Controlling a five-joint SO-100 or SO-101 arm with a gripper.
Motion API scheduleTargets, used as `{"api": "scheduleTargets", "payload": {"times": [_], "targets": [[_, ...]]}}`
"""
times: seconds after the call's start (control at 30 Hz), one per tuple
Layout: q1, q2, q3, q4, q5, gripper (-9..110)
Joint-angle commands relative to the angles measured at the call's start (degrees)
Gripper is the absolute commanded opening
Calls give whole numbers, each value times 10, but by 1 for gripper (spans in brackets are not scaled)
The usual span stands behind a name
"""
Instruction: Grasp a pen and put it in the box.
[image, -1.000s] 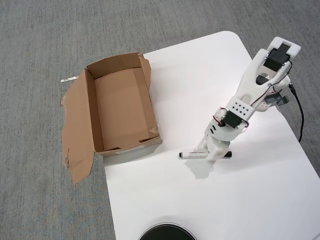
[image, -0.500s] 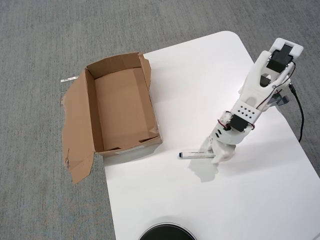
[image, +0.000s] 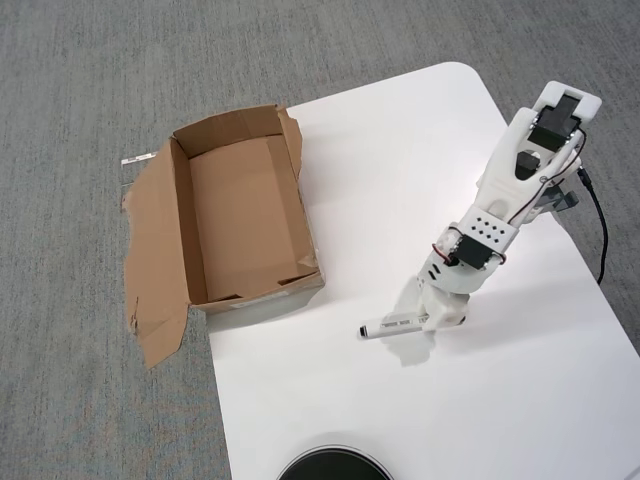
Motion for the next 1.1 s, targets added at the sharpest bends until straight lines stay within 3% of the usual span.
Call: {"api": "scheduleTargets", "payload": {"times": [0.0,0.47,1.07], "targets": [[-7,-9,-2,-2,-2,1],[0,7,-8,-2,-3,1],[43,82,-185,-1,-15,1]]}}
